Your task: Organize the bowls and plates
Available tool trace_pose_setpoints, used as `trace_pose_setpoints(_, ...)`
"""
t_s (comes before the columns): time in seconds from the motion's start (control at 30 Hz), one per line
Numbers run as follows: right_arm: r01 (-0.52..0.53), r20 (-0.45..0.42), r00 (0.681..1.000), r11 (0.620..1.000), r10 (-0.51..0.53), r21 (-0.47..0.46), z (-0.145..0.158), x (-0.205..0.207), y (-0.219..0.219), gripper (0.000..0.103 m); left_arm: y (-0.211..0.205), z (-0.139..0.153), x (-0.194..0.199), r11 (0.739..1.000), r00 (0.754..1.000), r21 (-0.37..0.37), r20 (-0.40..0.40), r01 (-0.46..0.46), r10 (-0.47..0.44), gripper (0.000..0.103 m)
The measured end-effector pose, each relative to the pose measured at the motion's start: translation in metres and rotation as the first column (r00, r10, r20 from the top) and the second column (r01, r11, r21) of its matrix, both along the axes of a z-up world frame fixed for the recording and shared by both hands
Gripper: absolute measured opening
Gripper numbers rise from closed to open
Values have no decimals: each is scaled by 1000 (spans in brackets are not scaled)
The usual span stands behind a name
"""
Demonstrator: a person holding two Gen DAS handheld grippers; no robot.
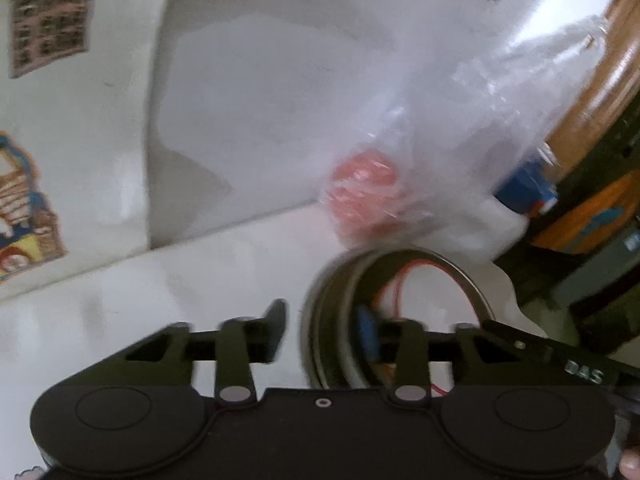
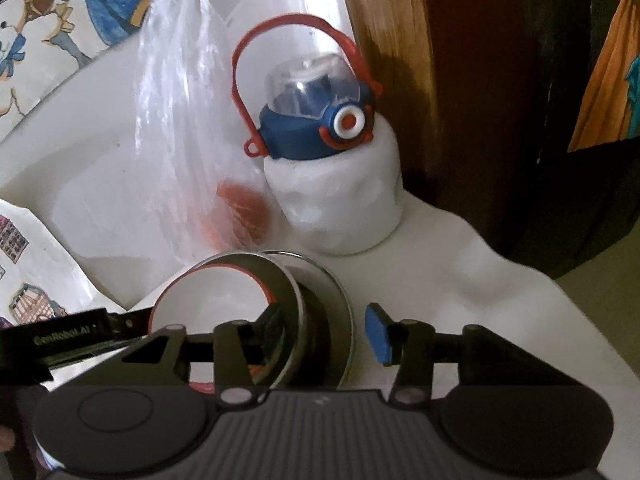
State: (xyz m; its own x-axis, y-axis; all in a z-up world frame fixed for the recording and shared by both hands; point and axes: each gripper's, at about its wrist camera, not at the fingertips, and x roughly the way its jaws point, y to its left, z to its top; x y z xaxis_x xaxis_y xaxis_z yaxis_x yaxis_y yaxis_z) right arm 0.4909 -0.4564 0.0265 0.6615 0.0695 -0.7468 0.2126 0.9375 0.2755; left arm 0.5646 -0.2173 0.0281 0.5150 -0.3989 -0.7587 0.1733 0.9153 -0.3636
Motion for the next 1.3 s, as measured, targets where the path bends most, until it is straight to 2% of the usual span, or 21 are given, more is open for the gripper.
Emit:
trace_pose_setpoints(0.03, 2, 5, 1000, 1000, -2, -2, 2, -2, 1, 51, 4, 0, 0, 1000, 1000, -17, -3, -11, 11, 54)
trace_pose_setpoints(0.1, 4, 18, 1000, 1000, -4, -6, 8, -7, 2, 54, 8, 3, -1, 999, 1000, -32, -8, -19, 18, 54)
trace_pose_setpoints(0.2, 12, 46, 999, 1000, -11, -24, 19, -18, 6, 67, 10, 11, -6, 1000, 1000, -24, 18, -19, 20, 58)
trace_pose_setpoints(0.27, 26, 77, 997, 999, -23, -43, 29, -26, 10, 81, 10, 18, -12, 1000, 999, -17, 45, -25, 26, 66)
trace_pose_setpoints(0.4, 50, 134, 990, 997, -42, -60, 47, -43, 14, 89, 15, 34, -26, 1000, 997, -25, 79, -13, 15, 78)
trace_pose_setpoints(0.57, 79, 207, 976, 993, -60, -82, 70, -70, 21, 101, 25, 58, -47, 1000, 988, -12, 151, -27, 28, 97)
trace_pose_setpoints(0.7, 93, 248, 966, 992, -70, -82, 77, -93, 27, 103, 37, 76, -66, 999, 980, -14, 196, -38, 40, 102)
trace_pose_setpoints(0.87, 82, 276, 960, 992, -54, -92, 78, -125, 39, 103, 53, 88, -100, 997, 964, -5, 256, -80, 78, 102)
trace_pose_setpoints(1.1, 92, 346, 937, 991, -53, -96, 69, -179, 60, 103, 75, 90, -147, 994, 941, 11, 323, -106, 97, 102)
trace_pose_setpoints(1.3, 72, 361, 931, 996, -47, -55, 49, -216, 72, 103, 88, 87, -199, 995, 904, 14, 418, -102, 87, 102)
